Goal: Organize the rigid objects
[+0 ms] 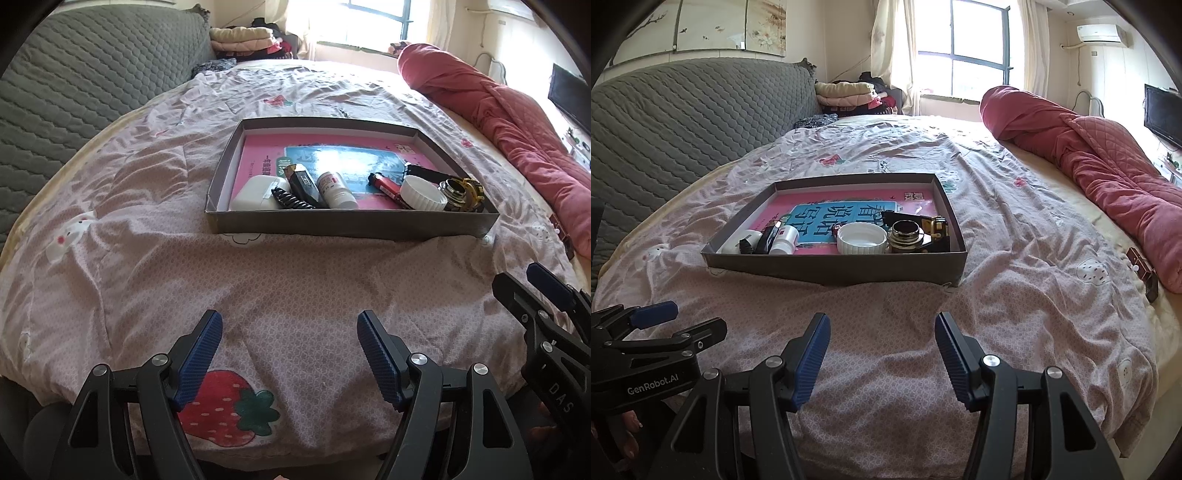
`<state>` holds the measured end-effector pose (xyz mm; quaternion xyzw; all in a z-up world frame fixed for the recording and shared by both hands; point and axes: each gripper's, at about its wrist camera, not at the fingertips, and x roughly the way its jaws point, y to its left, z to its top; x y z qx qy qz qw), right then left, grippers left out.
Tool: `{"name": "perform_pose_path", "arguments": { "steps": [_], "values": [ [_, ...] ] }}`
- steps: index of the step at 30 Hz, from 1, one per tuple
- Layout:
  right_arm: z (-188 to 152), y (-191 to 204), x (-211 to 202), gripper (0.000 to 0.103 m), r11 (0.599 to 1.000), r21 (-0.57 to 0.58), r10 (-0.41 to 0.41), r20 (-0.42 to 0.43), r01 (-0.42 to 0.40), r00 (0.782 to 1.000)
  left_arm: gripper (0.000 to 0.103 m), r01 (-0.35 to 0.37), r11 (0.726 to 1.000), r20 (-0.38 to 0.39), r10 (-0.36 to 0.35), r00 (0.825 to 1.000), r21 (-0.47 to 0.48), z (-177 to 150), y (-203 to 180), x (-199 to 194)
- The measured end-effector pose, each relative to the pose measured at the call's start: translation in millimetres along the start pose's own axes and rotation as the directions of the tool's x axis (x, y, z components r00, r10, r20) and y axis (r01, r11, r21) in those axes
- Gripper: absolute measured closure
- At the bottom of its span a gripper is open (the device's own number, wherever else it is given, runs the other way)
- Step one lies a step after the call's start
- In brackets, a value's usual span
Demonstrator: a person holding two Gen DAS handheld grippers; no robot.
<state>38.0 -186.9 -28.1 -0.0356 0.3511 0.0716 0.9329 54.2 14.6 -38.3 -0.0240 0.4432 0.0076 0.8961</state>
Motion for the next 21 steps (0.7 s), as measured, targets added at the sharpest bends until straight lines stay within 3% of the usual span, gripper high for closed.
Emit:
{"name": "perform_pose_path", "arguments": {
  "steps": [21],
  "values": [
    [1.4,-2.3,-1.0,0.045,1.0,0.007,-0.001,0.004,0.001,1.0,0.026,-0.002,1.0,0.024,0.002,1.0,-0.011,4.0,4.7,-2.1]
  ]
}}
